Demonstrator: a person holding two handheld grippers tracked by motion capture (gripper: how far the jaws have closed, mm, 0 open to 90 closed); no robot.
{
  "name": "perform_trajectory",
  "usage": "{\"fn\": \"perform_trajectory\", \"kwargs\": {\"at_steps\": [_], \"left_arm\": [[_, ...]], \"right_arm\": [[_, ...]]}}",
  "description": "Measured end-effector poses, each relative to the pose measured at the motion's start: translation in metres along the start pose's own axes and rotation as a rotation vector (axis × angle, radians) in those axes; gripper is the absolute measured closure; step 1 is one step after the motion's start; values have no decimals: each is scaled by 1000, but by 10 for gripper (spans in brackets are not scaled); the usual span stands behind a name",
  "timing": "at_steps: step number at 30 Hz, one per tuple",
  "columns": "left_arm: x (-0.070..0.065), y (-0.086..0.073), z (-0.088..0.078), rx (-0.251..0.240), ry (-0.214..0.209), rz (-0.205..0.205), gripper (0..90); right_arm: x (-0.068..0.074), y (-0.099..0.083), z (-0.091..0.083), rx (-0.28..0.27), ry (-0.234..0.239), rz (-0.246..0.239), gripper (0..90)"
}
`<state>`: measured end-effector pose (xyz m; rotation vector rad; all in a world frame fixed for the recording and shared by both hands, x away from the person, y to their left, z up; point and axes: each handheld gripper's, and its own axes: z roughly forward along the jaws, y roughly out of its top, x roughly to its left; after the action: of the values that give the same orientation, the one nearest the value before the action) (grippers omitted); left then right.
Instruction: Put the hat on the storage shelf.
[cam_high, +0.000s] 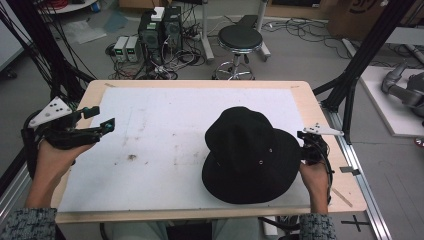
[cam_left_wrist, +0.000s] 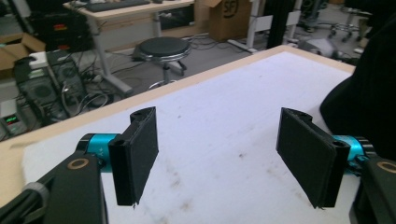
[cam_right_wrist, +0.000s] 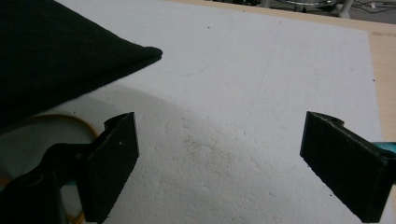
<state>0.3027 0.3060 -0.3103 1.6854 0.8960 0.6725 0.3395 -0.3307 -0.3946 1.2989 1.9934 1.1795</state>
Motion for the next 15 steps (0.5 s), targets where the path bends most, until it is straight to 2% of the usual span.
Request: {"fn": "perform_trajectory", "kwargs": {"at_steps": [4, 9, 15], "left_arm": [[6, -20, -6, -14, 58, -25, 263], [11, -41, -7, -1, 104, -40, 262], [17, -55, -10, -1, 108, -62, 268]], "right_arm": [[2, 0, 1, 2, 4, -5, 113], [4, 0, 1, 4, 12, -10, 113], [5, 0, 3, 11, 11, -16, 113]]}}
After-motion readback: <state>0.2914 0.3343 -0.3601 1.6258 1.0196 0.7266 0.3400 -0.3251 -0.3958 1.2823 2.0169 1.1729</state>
